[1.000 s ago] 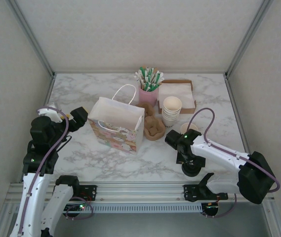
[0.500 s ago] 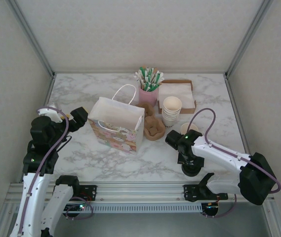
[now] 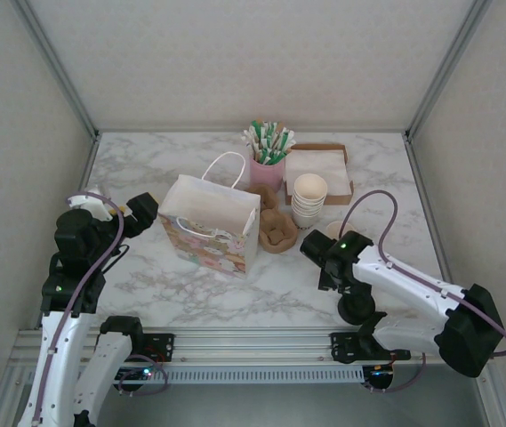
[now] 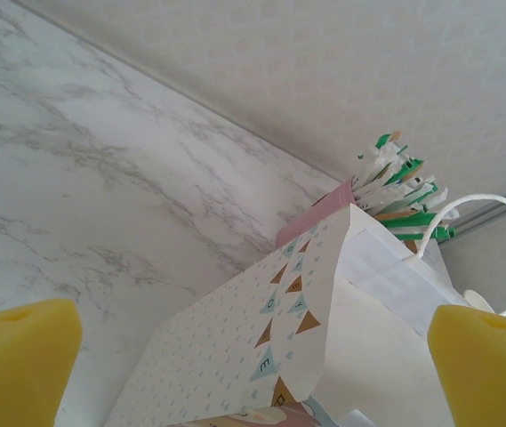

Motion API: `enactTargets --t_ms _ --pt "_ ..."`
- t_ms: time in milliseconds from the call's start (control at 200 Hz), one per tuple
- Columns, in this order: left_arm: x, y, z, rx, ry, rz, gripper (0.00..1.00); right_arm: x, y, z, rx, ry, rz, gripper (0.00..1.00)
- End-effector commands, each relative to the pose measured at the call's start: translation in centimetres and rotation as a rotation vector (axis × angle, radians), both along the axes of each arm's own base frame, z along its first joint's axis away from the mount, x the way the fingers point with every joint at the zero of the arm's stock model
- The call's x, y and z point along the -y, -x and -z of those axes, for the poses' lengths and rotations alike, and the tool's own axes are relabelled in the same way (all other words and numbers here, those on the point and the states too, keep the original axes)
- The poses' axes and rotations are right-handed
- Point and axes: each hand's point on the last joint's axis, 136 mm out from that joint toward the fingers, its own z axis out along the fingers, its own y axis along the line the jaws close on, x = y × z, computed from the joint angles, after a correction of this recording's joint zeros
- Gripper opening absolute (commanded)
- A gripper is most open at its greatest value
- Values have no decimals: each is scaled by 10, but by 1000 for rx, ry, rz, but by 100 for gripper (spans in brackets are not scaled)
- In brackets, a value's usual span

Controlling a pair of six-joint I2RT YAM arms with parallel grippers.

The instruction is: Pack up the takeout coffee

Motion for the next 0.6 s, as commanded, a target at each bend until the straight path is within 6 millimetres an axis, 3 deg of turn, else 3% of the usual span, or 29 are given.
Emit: enactTargets --t_ms 0,70,190,596 --pt "-5 1 4 -11 0 -26 100 6 5 -2 17 -8 59 82" --pt "-5 1 4 -12 1 -27 100 8 7 -1 23 -33 108 89" --pt "-5 1 4 -12 2 -26 100 10 10 -1 34 -77 154 88" --pt "-5 1 4 -10 3 -25 100 5 21 21 -33 -121 156 62"
